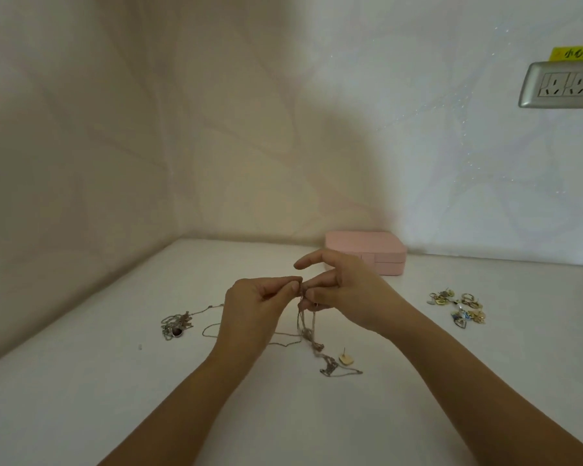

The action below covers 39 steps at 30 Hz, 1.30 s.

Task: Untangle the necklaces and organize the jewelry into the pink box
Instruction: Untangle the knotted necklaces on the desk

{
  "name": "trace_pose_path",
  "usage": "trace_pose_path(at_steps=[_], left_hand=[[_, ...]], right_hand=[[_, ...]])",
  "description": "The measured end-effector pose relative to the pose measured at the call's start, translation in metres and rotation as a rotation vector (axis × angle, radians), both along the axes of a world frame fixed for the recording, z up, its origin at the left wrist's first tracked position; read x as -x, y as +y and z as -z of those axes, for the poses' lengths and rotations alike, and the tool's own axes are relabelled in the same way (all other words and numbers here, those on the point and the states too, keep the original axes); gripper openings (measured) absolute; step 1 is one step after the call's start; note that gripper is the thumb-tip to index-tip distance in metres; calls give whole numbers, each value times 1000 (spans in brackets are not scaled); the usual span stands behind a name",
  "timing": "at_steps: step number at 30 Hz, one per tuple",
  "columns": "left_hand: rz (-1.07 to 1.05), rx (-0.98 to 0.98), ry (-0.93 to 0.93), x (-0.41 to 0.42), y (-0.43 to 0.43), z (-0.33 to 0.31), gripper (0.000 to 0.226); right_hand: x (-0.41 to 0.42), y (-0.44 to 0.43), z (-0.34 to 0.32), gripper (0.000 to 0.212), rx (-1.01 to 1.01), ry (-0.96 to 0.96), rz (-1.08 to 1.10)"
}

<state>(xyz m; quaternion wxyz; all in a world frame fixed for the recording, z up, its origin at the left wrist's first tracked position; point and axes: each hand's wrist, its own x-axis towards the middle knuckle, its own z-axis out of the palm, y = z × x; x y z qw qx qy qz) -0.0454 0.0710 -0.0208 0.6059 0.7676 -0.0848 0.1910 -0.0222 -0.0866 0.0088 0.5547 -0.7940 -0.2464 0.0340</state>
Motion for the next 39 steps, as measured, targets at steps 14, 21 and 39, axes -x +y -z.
trace_pose_path(at_steps=[14, 21, 39], left_hand=[[107, 277, 96, 0, 3, -10, 15], [90, 265, 47, -2, 7, -11, 16], [-6, 343, 76, -9, 12, -8, 23]], right_hand=[[-4, -9, 1, 16, 70, 103, 12], [0, 8, 13, 23, 229, 30, 48], [-2, 4, 7, 8, -64, 119, -3]])
